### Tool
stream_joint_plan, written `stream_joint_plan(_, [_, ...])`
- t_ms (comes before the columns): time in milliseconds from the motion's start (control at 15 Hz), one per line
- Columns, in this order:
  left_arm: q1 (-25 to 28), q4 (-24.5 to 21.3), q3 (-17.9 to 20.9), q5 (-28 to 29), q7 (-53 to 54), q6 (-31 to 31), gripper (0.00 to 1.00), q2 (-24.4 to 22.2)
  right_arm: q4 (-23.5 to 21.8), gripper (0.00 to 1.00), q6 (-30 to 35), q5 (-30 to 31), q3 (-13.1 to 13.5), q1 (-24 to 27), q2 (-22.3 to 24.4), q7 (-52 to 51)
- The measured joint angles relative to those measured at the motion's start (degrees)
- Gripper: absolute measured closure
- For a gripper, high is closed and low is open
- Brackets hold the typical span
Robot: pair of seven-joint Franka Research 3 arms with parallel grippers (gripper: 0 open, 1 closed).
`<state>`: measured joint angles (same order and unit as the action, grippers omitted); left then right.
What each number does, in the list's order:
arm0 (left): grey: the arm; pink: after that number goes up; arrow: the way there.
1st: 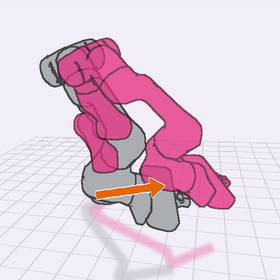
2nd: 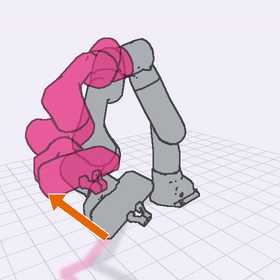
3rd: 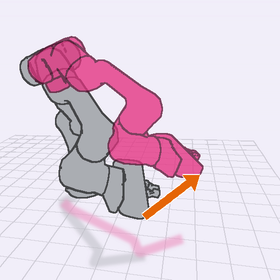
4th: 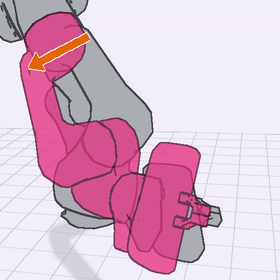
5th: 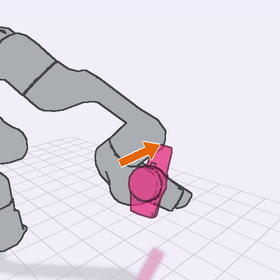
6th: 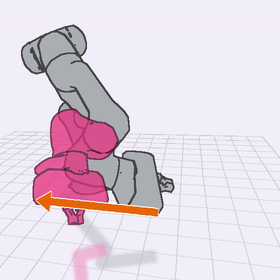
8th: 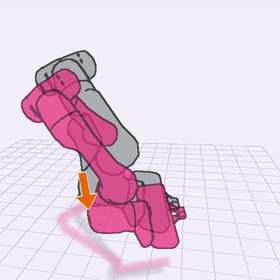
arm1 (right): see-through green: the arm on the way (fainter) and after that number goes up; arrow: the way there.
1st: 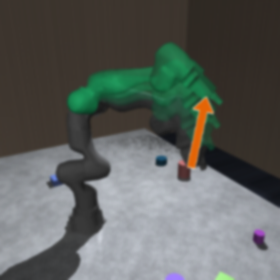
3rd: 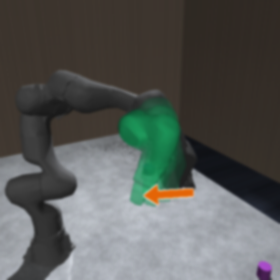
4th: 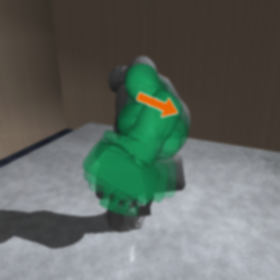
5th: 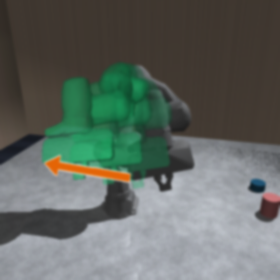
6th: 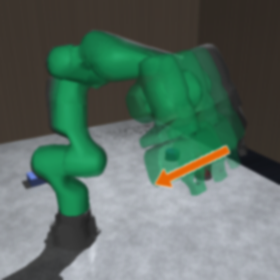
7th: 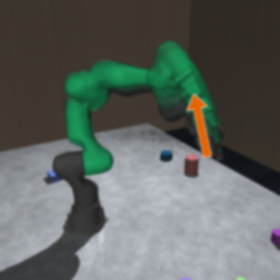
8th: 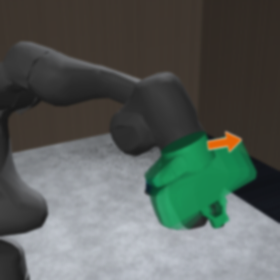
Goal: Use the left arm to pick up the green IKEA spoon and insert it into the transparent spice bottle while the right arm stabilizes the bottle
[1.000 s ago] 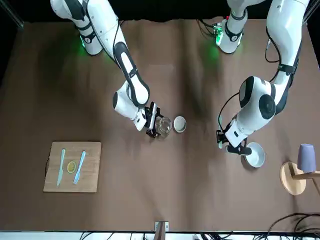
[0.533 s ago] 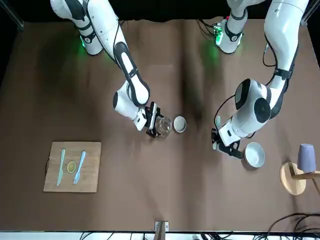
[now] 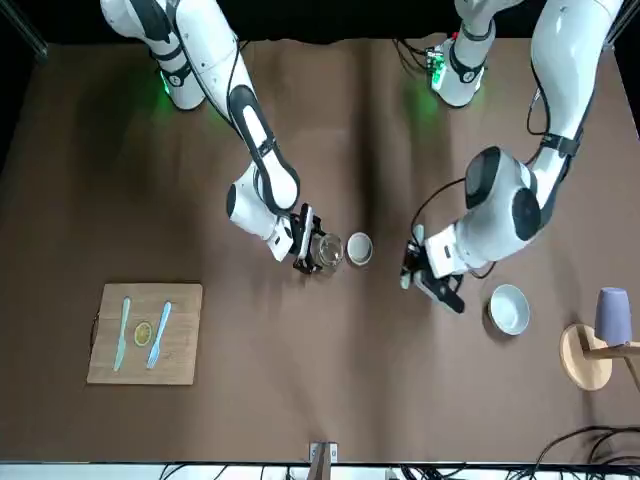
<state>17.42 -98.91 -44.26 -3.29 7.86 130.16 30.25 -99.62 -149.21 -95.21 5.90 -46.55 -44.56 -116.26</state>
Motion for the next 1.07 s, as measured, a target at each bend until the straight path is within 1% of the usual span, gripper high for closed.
stream_joint_plan(67, [0.0, 1.0, -1.7, 0.0, 0.3, 0.0, 0.76, 0.8, 0.0, 0.13, 0.0, 0.0, 0.0, 0.0, 0.0, 0.0])
stream_joint_plan(267, [0.6, 4.9, -5.5, 0.0, 3.7, 0.0, 0.76, 4.1, 0.0, 0.15, 0.0, 0.0, 0.0, 0.0, 0.0, 0.0])
stream_joint_plan(400, [1.1, 7.5, -6.6, -0.1, 7.0, 0.0, 0.76, 6.0, 0.0, 0.16, 0.0, 0.0, 0.0, 0.0, 0.0, 0.0])
stream_joint_plan(533, [2.5, 9.0, -7.9, -1.8, 10.9, 0.0, 0.76, 7.9, 0.0, 0.18, 0.0, -0.1, 0.0, 0.0, 0.0, 0.0])
stream_joint_plan(667, [5.0, 9.5, -9.6, -4.8, 17.1, -0.1, 0.76, 9.9, 0.0, 0.18, 0.0, -0.1, 0.0, 0.0, 0.0, -0.1])
stream_joint_plan(867, [7.9, 10.0, -10.9, -8.9, 26.2, -0.2, 0.76, 12.7, 0.0, 0.18, 0.0, -0.1, 0.0, 0.0, 0.0, -0.1])
stream_joint_plan(1000, [8.6, 10.9, -12.2, -14.9, 33.0, -0.2, 0.76, 14.5, 0.0, 0.18, 0.0, -0.1, 0.0, 0.0, 0.0, -0.1])
stream_joint_plan(1067, [8.3, 12.2, -13.3, -20.9, 38.7, -0.2, 0.76, 16.4, 0.0, 0.18, 0.0, -0.1, 0.0, 0.0, 0.0, -0.1])
